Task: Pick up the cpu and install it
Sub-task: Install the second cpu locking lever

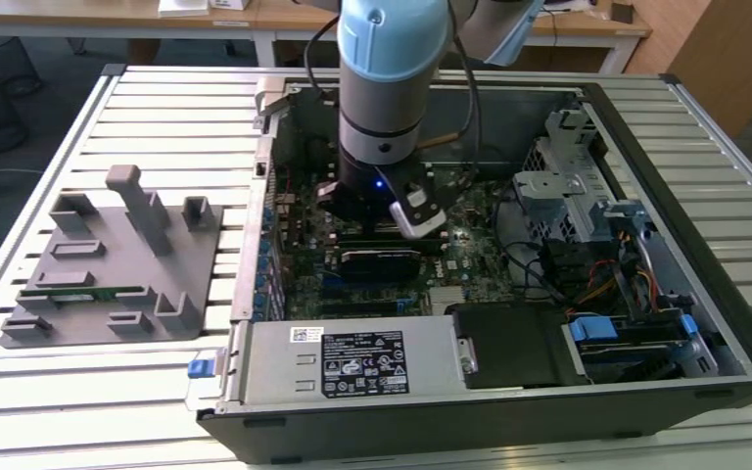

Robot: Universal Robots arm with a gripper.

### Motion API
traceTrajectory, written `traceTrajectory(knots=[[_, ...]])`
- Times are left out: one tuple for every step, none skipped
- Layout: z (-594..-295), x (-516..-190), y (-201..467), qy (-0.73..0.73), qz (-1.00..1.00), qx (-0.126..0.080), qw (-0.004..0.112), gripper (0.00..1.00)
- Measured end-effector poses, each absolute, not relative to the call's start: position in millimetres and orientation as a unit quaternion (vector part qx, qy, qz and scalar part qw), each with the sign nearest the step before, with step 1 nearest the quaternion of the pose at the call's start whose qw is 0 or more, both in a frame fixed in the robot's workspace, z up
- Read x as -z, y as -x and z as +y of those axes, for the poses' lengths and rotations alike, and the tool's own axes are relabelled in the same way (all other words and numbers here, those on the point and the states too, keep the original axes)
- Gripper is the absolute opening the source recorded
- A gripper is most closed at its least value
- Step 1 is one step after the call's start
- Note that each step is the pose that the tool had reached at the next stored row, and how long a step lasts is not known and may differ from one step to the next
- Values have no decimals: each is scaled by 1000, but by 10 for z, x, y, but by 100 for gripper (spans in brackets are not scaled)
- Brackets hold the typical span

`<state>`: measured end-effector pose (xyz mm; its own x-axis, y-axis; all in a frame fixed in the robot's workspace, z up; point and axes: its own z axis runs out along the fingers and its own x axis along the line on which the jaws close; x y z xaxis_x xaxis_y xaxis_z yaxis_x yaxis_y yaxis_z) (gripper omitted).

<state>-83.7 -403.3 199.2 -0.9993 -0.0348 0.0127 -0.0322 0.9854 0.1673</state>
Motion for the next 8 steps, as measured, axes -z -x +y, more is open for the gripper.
traceTrajectory(knots=[[-4034,-1989,839,-17,-996,86,8,11],[-4035,-1986,842,-17,-996,89,8,11],[-4035,-1982,845,-17,-996,91,8,11],[-4035,-1978,847,-17,-996,93,8,11],[-4036,-1973,849,-17,-995,94,8,11],[-4036,-1968,852,-17,-995,96,8,11],[-4037,-1964,855,-17,-995,97,8,11],[-4038,-1961,859,-17,-995,98,8,11]])
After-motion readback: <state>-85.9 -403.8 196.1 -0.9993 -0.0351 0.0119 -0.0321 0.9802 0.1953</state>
